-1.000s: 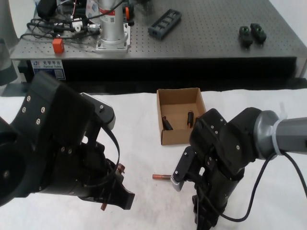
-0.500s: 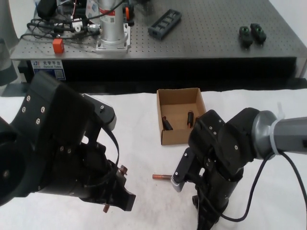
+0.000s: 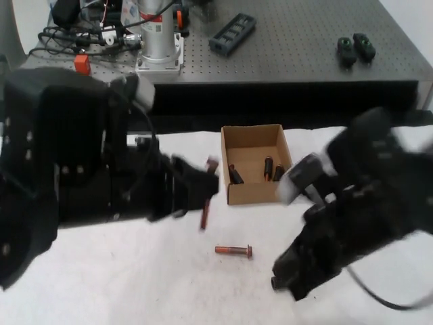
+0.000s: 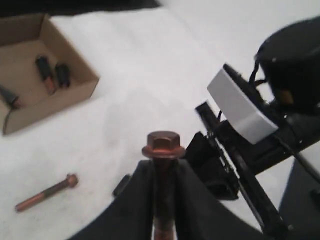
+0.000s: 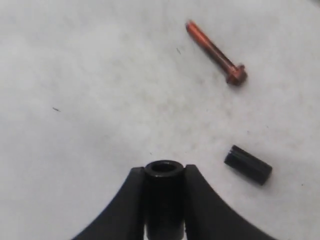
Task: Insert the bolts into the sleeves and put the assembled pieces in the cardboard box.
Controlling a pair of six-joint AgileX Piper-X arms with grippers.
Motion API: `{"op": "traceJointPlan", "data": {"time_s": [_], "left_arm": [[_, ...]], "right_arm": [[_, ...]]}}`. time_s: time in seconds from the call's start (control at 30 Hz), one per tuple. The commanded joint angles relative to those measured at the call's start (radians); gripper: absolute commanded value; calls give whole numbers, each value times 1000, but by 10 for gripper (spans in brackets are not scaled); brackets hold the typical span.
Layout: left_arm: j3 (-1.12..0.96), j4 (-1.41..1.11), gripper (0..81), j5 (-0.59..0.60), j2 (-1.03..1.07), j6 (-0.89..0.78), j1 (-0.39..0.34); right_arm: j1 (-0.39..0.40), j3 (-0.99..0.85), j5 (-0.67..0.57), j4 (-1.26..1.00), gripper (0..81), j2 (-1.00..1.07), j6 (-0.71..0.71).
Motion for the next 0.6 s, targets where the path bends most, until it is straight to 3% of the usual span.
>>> {"op": "traceJointPlan", "data": {"time_s": [0.0, 0.17, 0.37, 0.57], "left_arm": [[64, -433, 7, 149, -10, -207, 5], [84, -572, 7, 161, -10, -252, 5], [84, -586, 7, 172, -7, -252, 5], [84, -586, 7, 170, -5, -269, 5]], "right_arm": [[-8, 82, -195, -123, 8, -120, 105], [63, 206, -353, -438, 8, -206, 316], [140, 230, -313, -746, 8, -179, 426], [141, 227, -298, -932, 8, -141, 520]]}}
